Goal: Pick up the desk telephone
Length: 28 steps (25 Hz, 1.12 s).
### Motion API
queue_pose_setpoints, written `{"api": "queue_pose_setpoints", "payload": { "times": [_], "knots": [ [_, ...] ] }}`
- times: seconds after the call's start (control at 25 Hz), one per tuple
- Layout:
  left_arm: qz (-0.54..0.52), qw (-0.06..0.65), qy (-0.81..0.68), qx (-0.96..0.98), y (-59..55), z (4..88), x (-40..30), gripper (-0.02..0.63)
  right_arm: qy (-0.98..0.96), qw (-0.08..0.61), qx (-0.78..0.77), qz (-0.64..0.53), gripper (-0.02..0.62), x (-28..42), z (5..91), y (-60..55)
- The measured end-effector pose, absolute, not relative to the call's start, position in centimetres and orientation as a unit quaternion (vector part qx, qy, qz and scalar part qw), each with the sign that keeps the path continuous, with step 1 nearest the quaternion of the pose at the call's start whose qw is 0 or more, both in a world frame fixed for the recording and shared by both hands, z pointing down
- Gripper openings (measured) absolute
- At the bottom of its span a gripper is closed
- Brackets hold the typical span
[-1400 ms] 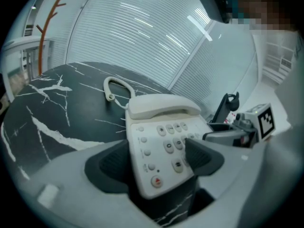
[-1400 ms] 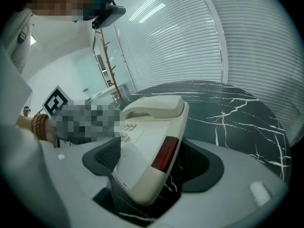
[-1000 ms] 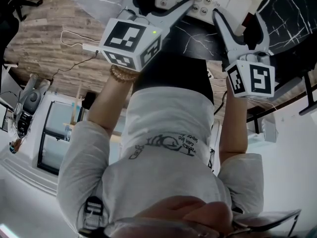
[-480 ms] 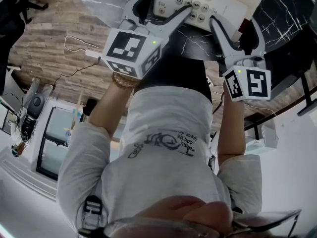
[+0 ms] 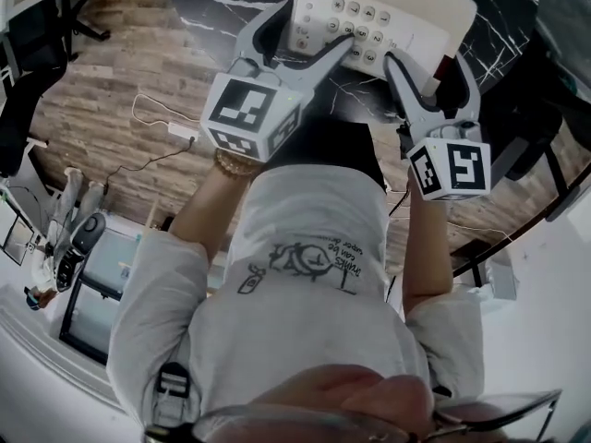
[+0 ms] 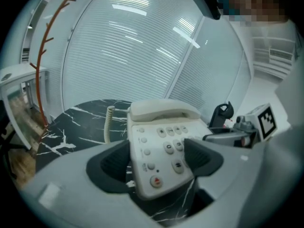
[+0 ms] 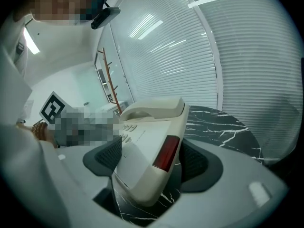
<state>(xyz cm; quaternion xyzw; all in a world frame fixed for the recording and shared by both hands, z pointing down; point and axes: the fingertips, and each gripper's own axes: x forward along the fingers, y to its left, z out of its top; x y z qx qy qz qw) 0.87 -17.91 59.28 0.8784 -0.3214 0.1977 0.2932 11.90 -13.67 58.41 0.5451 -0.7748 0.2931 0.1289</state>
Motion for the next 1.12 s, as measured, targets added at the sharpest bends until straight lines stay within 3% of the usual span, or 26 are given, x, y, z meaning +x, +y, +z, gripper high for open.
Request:
{"api": "queue_pose_setpoints", "payload": {
  "times": [0.64,1.12],
  "knots": [
    [0.154,0.219,-0.330,0.905,-18.2,44.3,2.9,0.351,-0.785,0.089,0.566,0.235,0.383,13.9,44.3,-13.4],
    [0.121,0.203,-0.348,0.907,-17.0,36.2,1.7,0.351,-0.799,0.079,0.565,0.192,0.383,12.8,35.8,-12.5]
  ]
}}
